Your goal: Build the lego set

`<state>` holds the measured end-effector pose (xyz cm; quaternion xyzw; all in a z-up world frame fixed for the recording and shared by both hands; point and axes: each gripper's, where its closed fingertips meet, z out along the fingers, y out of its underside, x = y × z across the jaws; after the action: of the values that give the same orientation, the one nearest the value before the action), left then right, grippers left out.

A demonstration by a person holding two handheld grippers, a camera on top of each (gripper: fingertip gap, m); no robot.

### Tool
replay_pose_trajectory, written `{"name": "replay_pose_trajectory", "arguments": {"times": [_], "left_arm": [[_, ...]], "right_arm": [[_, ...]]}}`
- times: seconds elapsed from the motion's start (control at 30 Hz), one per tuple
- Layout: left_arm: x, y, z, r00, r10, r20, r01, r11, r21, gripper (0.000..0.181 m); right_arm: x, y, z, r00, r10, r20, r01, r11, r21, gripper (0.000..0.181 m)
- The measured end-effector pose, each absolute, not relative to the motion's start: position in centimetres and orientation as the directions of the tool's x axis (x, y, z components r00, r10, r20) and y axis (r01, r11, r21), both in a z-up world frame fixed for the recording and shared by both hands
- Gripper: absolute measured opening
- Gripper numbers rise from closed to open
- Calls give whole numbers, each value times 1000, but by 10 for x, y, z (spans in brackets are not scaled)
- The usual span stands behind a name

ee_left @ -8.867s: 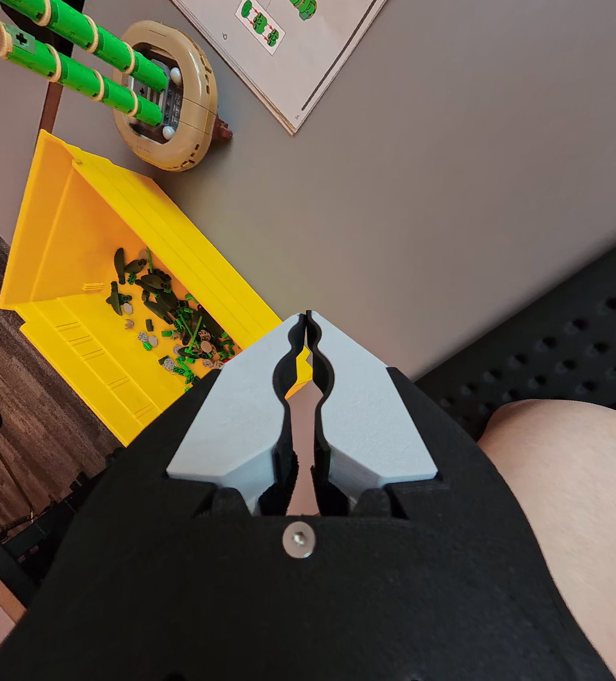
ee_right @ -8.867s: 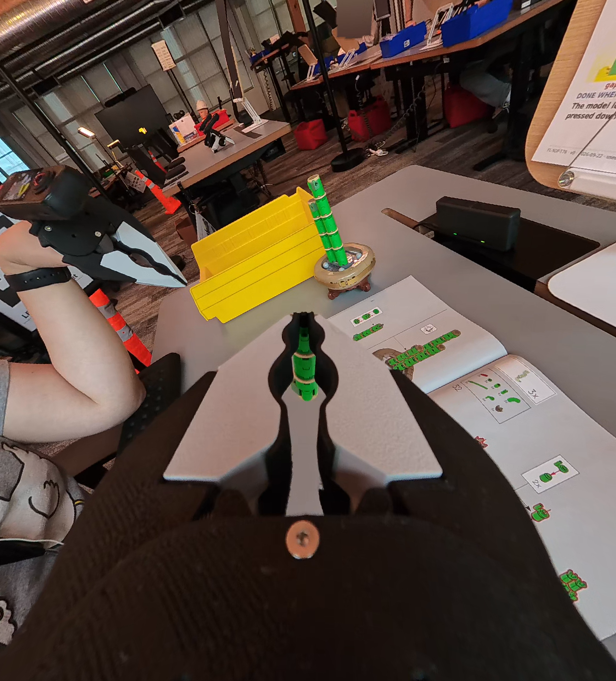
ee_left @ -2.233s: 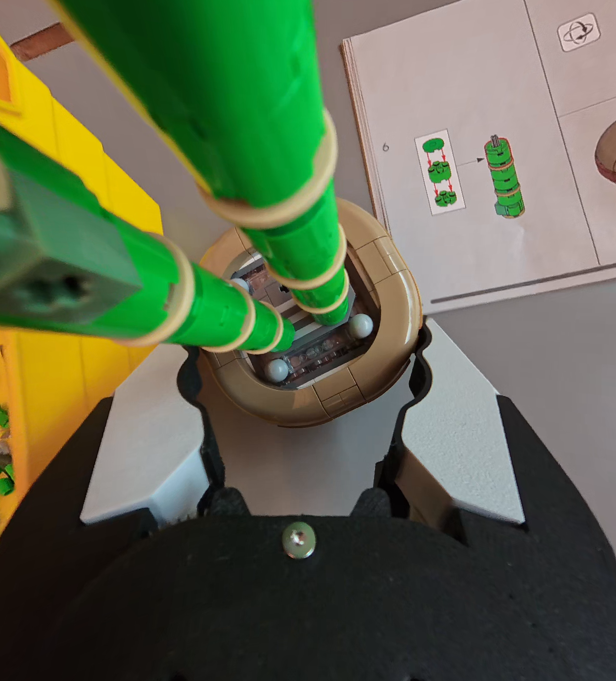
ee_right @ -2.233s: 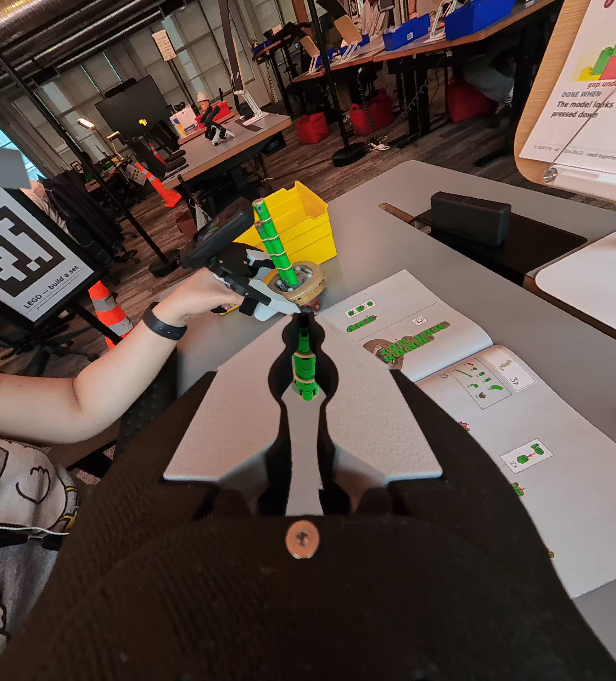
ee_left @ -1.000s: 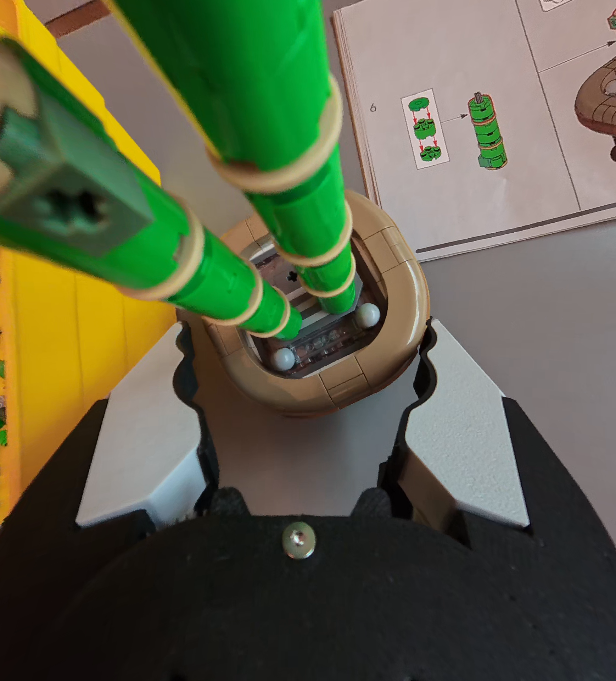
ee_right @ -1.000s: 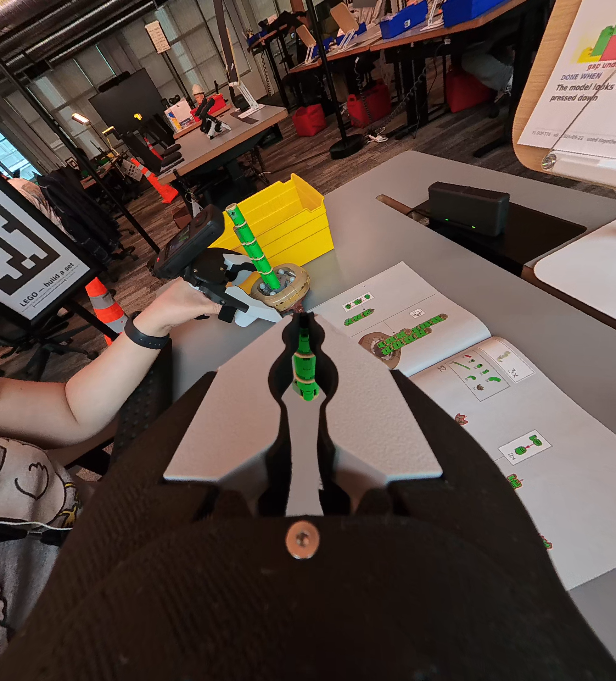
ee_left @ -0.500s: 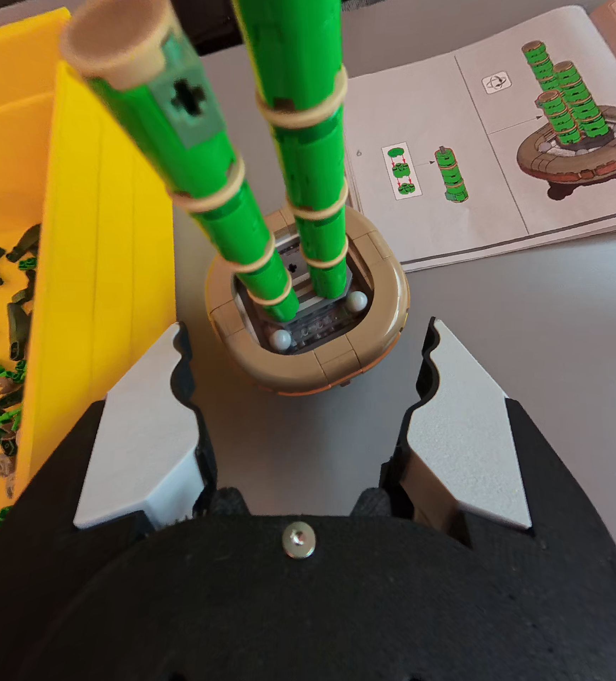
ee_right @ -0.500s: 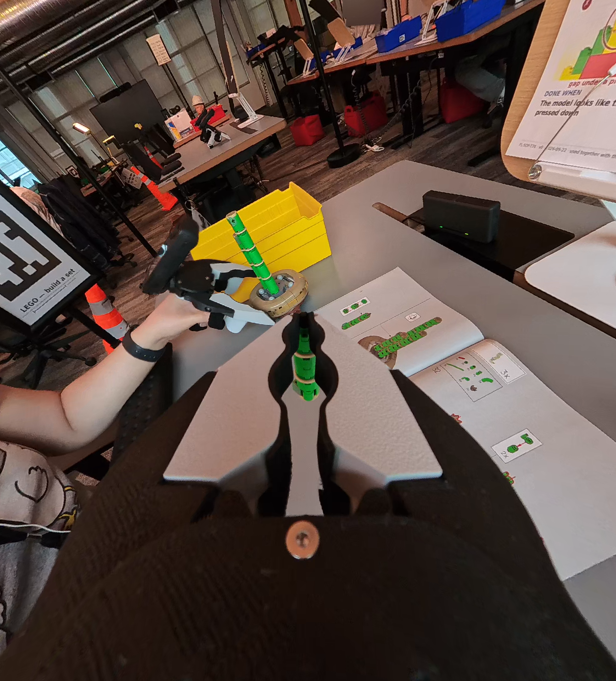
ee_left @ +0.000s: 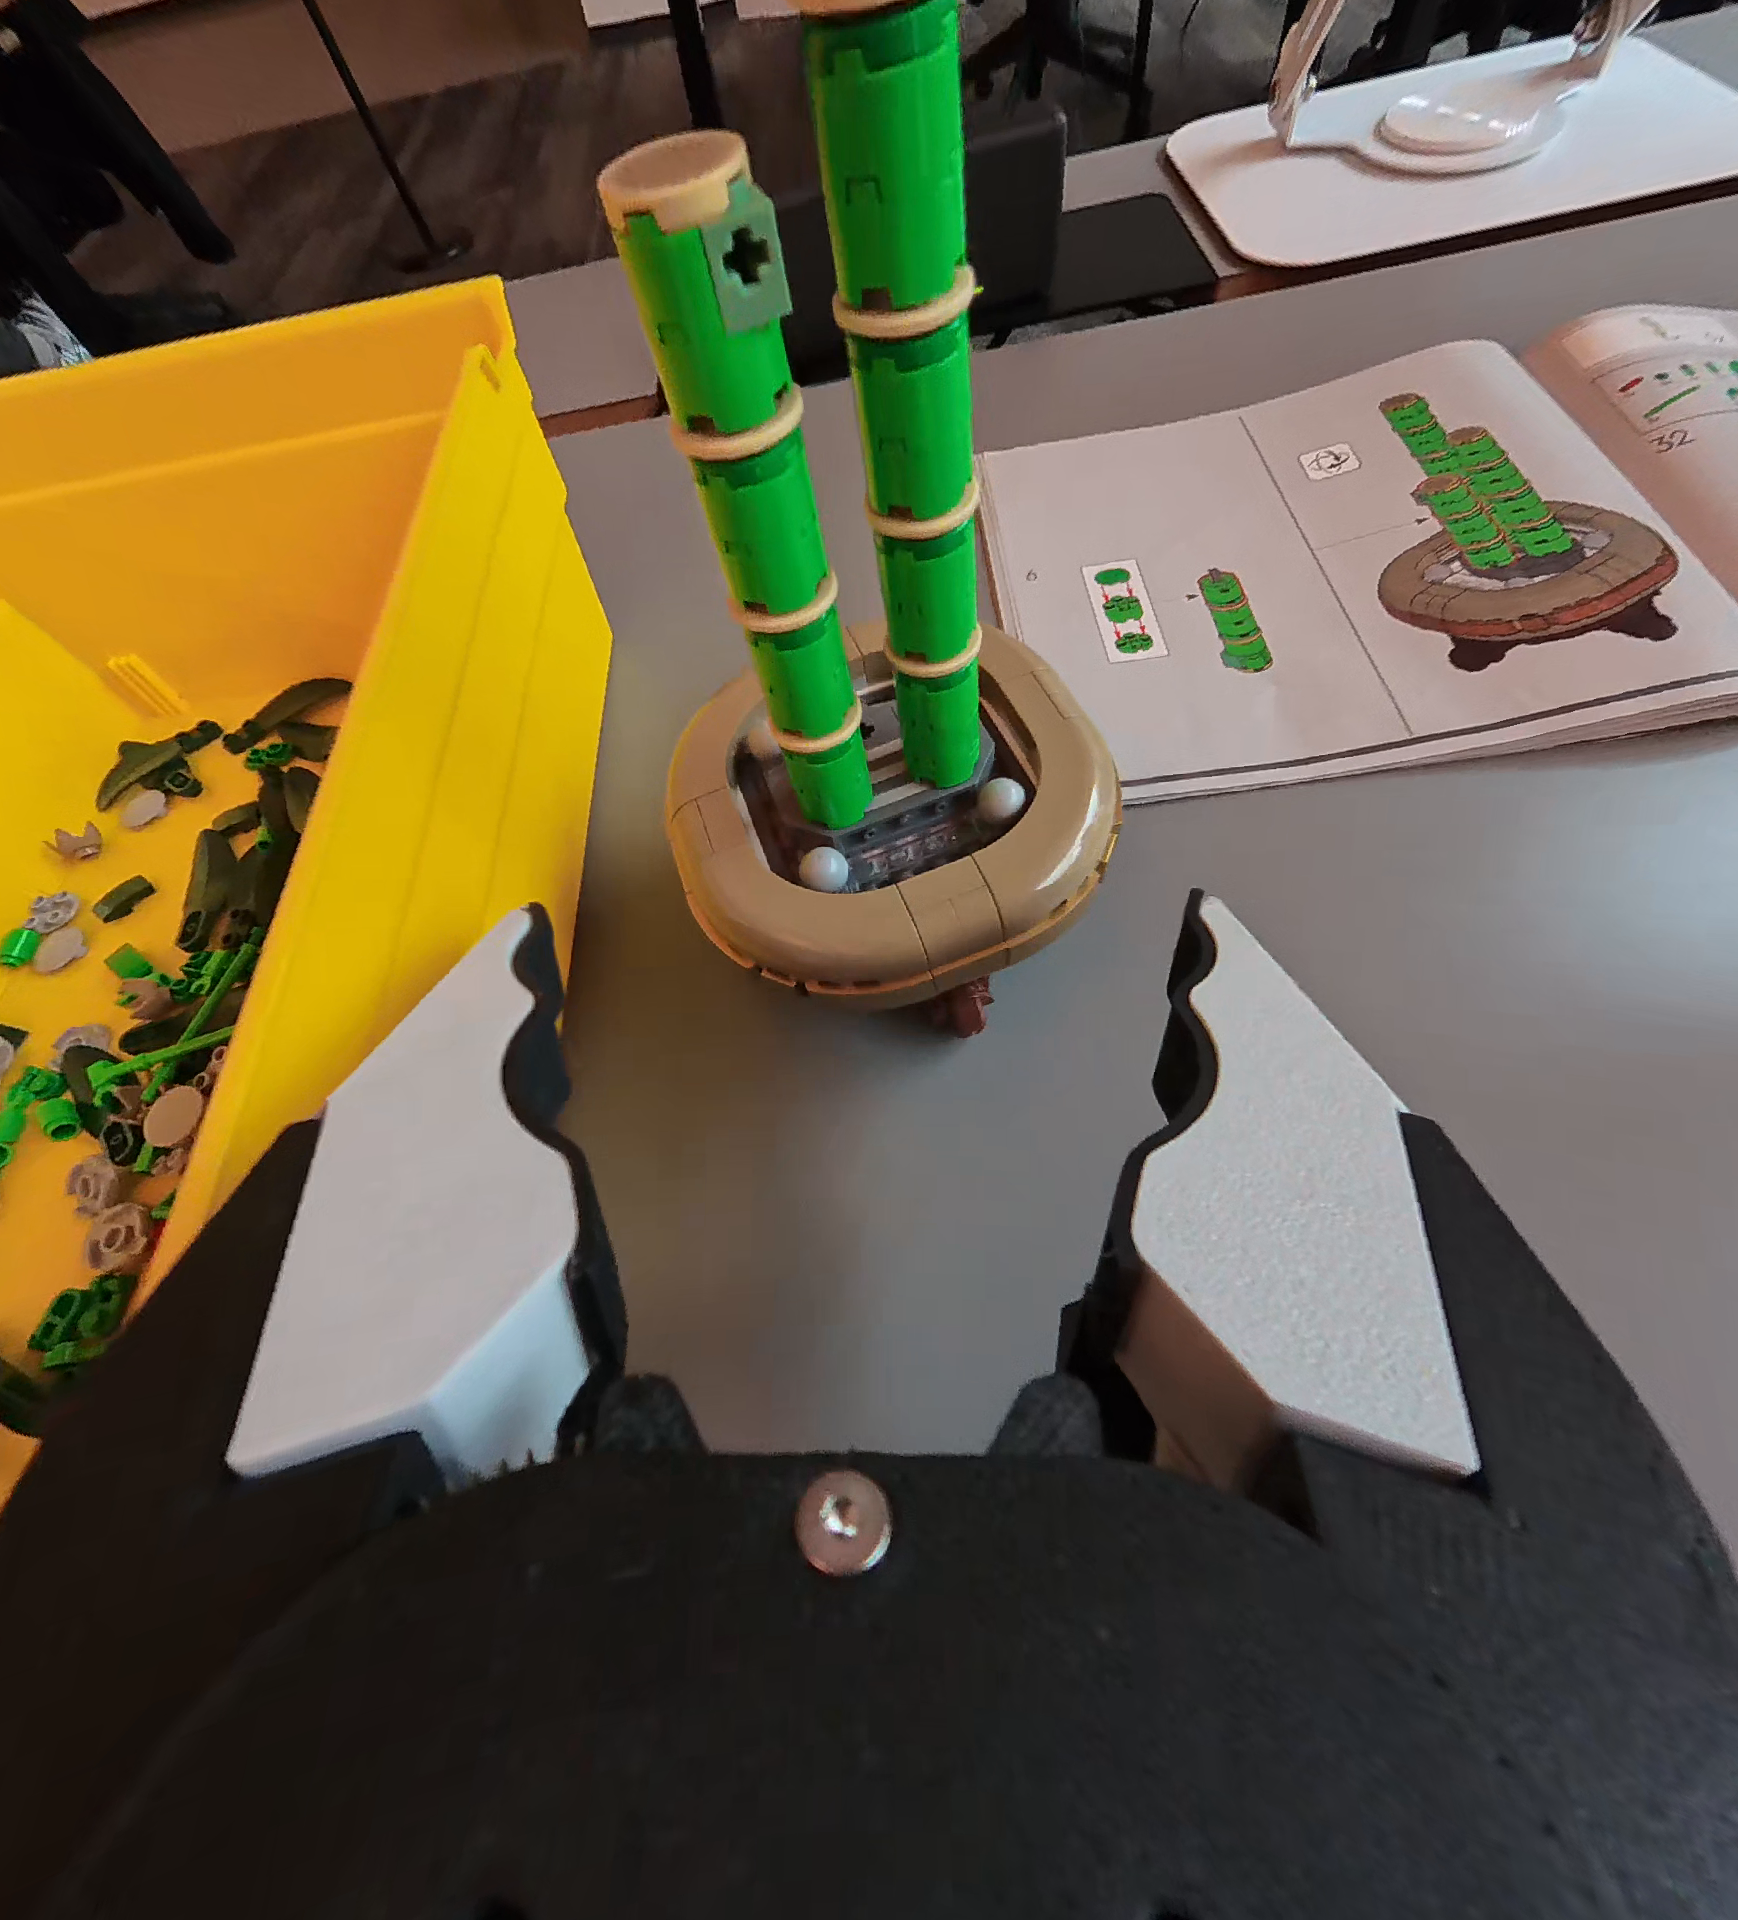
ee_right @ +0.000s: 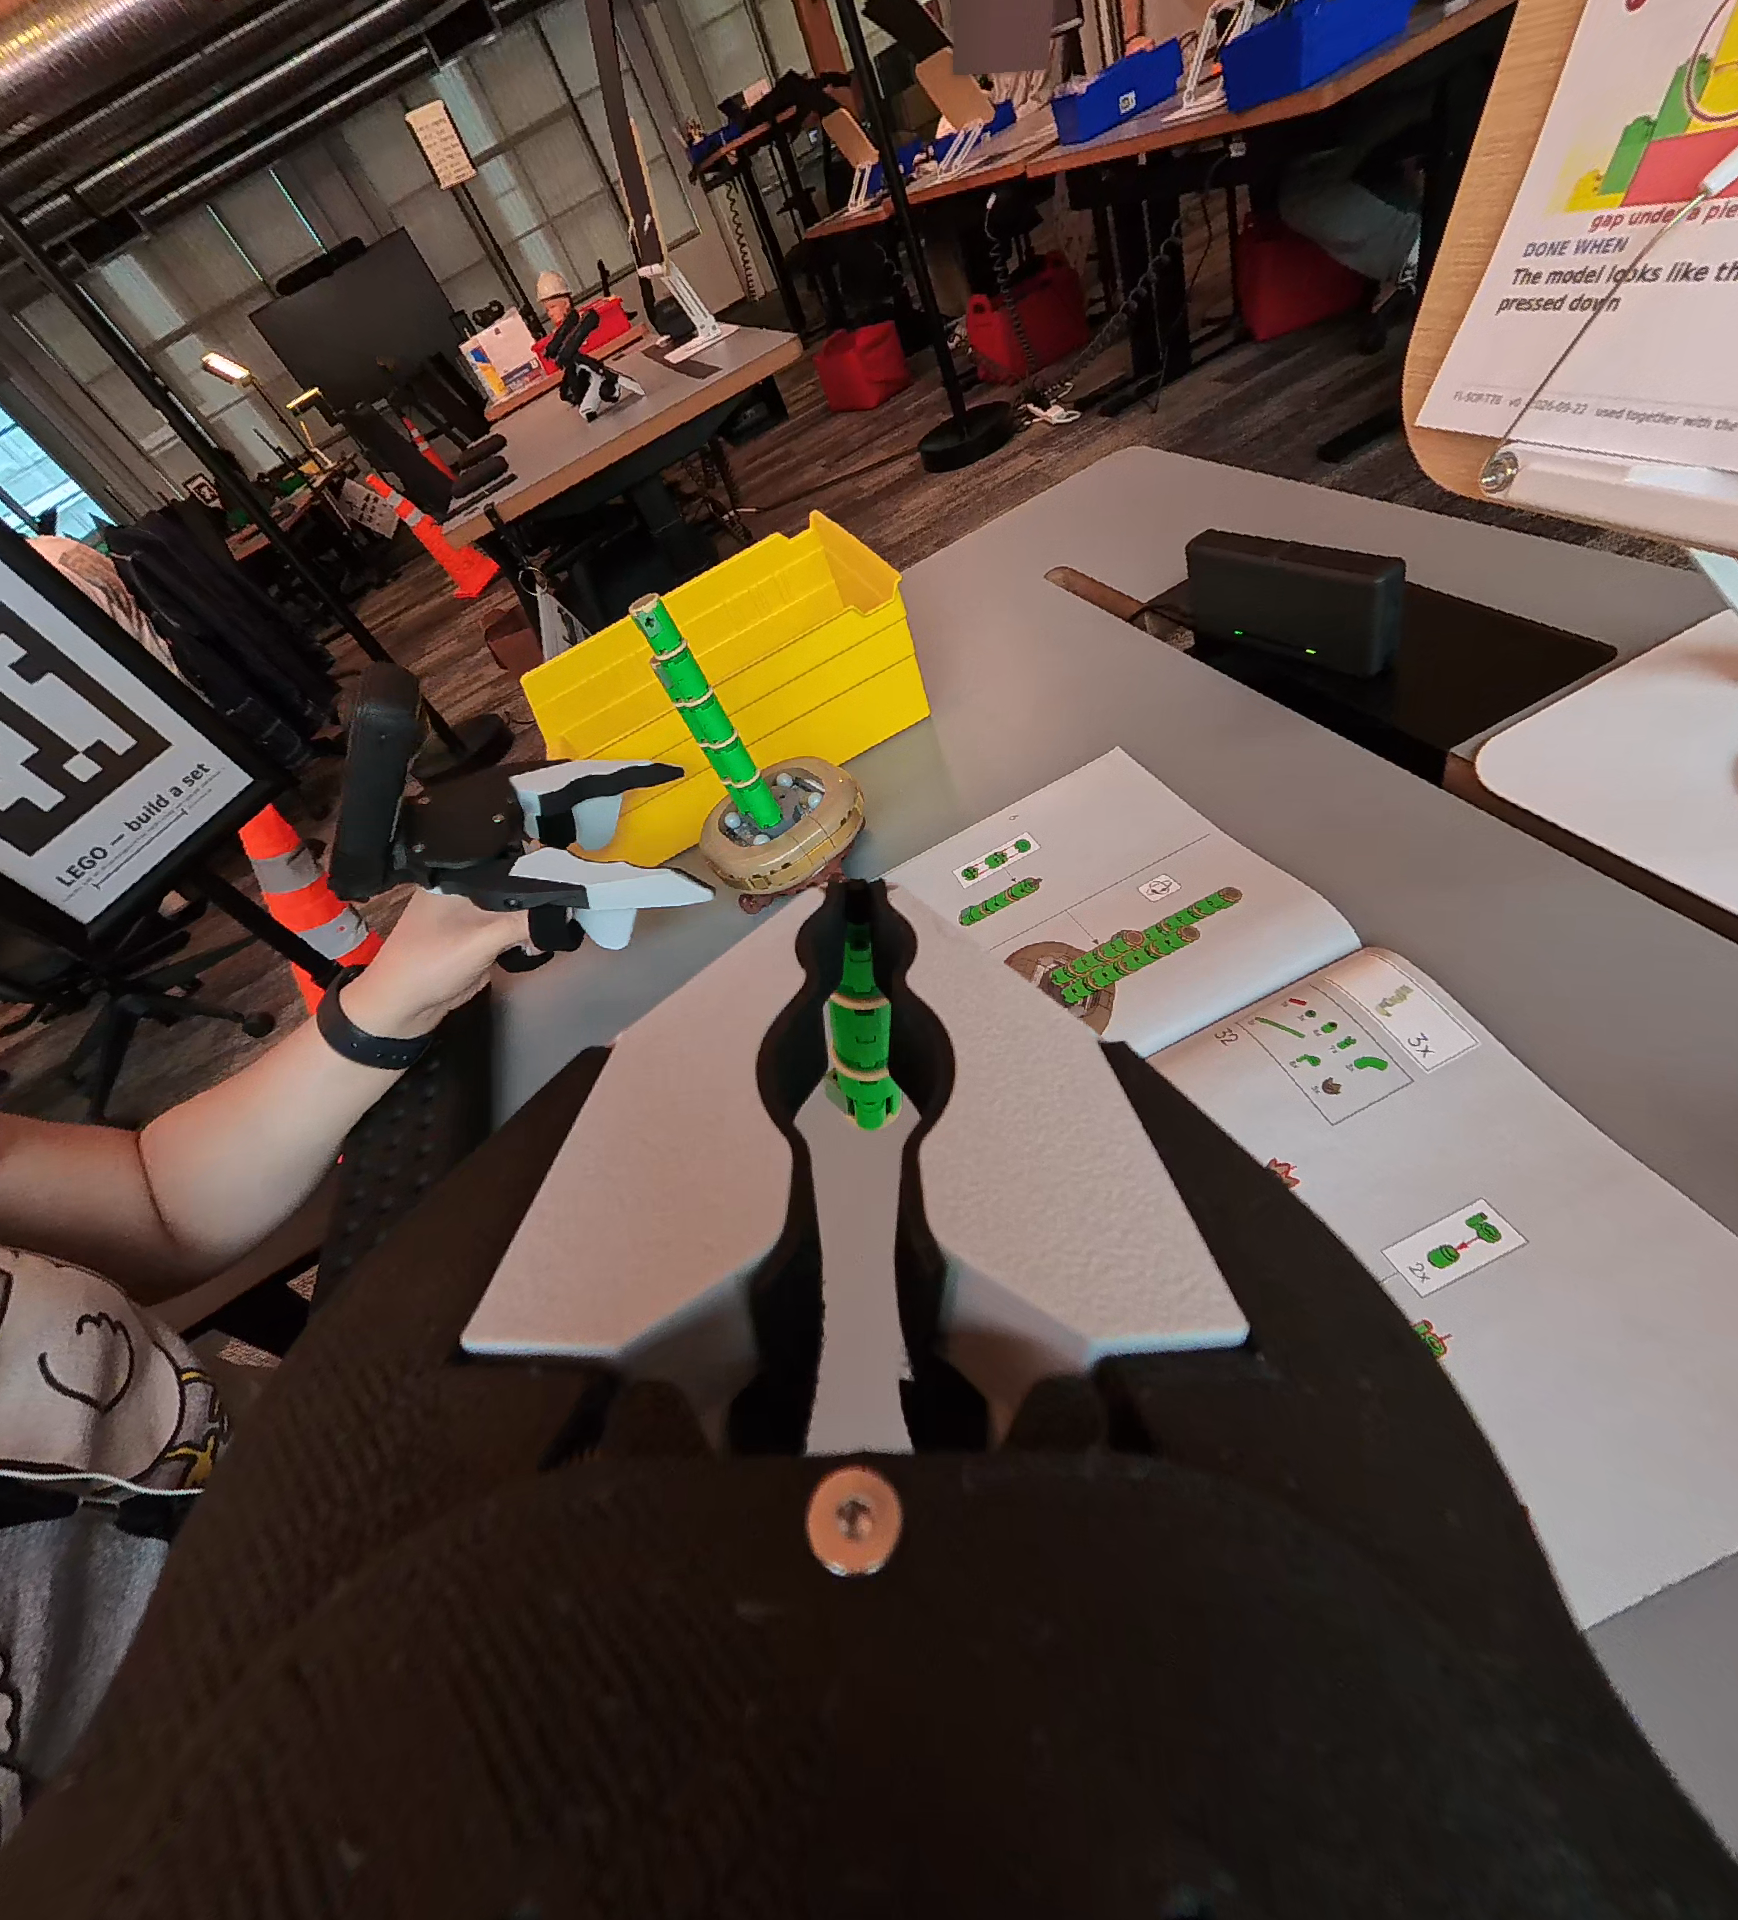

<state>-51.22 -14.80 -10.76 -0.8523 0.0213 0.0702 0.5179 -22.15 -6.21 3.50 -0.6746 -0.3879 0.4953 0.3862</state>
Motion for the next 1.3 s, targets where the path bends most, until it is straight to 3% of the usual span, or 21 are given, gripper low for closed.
{"name": "replay_pose_trajectory", "arguments": {"times": [0.4, 0.7, 0.9, 1.3], "left_arm": [[-478, -154, -57, 975, 6, -220, -214, -198, -956, 103], [-446, -159, -42, 933, -65, -354, -358, -78, -930, 94], [-423, -164, -36, 900, -136, -415, -417, 18, -909, 75], [-409, -159, -48, 854, -176, -490, -495, 18, -869, 67]], "right_arm": [[-224, -62, 31, 206, 905, -372, 153, -405, -901, 3], [-225, -62, 30, 206, 904, -375, 154, -409, -900, 3], [-228, -64, 28, 197, 905, -378, 164, -411, -897, 3], [-228, -66, 29, 181, 905, -385, 164, -414, -896, 3]]}}
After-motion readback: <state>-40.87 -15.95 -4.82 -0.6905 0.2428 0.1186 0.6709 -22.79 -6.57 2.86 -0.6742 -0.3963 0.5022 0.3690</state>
